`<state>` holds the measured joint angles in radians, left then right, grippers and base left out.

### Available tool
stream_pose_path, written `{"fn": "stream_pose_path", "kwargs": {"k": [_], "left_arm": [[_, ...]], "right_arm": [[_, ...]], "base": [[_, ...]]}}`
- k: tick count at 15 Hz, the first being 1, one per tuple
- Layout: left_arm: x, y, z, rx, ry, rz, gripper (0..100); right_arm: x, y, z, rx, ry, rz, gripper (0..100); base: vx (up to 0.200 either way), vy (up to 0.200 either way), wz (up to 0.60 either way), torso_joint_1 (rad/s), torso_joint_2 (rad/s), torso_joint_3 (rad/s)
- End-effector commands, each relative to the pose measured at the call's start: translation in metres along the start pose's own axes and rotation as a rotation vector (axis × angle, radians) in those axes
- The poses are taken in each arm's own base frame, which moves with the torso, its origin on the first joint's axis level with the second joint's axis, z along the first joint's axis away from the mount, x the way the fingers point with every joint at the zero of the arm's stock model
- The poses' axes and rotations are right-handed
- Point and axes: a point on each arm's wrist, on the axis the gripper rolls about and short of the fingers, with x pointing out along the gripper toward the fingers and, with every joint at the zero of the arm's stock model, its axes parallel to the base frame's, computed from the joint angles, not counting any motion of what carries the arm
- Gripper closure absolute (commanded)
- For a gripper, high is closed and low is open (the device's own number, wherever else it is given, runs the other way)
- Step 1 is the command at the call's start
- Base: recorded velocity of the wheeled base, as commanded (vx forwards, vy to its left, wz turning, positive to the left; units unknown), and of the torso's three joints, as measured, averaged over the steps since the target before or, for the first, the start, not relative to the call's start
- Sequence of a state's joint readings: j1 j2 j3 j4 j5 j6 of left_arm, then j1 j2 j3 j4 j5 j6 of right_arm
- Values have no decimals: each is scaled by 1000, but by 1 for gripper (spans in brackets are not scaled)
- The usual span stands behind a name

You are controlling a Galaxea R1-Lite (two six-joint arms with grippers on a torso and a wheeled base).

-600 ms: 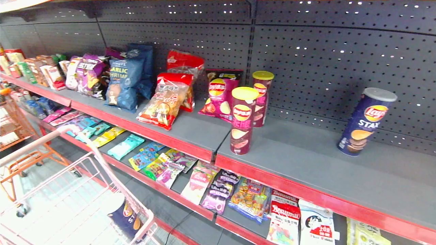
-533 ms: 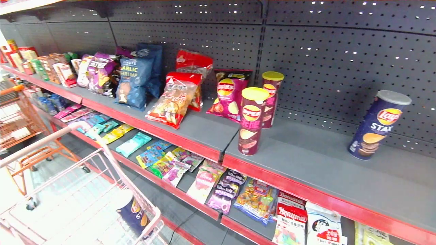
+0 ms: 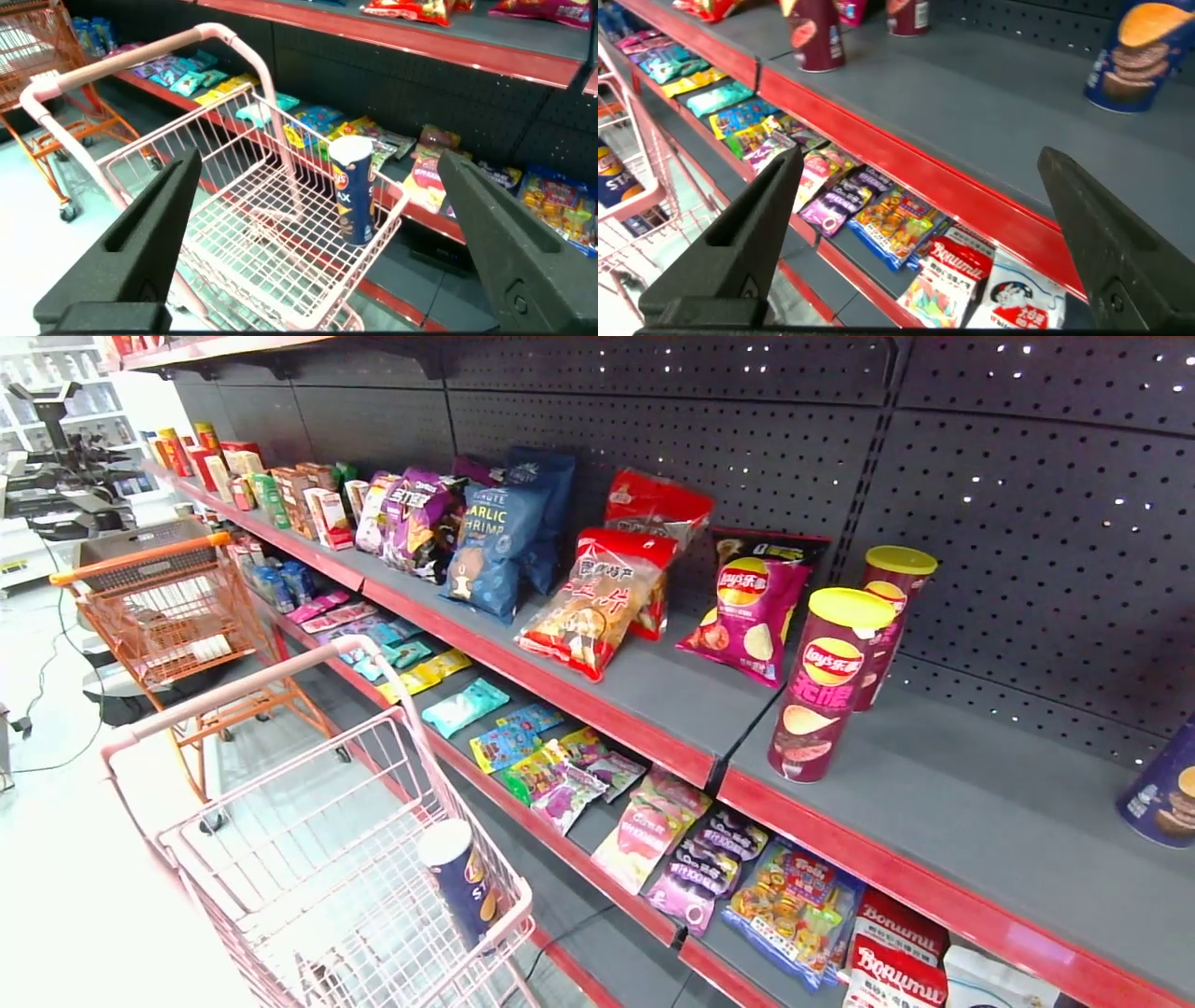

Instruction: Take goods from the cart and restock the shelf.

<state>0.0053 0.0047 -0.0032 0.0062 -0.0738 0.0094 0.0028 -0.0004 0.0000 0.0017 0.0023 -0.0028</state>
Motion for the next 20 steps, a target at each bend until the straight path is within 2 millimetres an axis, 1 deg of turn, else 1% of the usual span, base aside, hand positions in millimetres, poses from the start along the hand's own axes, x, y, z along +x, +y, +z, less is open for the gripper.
{"fn": "stream_pose_path", "kwargs": {"k": [1, 4, 15, 20], "left_arm": [[0, 0, 0, 0, 0, 1, 0], [0, 0, 0, 0, 0, 1, 0], [0, 0, 0, 0, 0, 1, 0], [0, 0, 0, 0, 0, 1, 0]], "right_arm": [[0, 0, 0, 0, 0, 1, 0], [0, 0, 0, 1, 0, 1, 0], [0, 0, 0, 1, 0, 1, 0], [0, 0, 0, 3, 0, 1, 0]], "base": [[0, 0, 0, 0, 0, 0], [0, 0, 0, -30, 69, 40], [0, 0, 0, -144, 350, 198], [0, 0, 0, -29, 67, 42]]}}
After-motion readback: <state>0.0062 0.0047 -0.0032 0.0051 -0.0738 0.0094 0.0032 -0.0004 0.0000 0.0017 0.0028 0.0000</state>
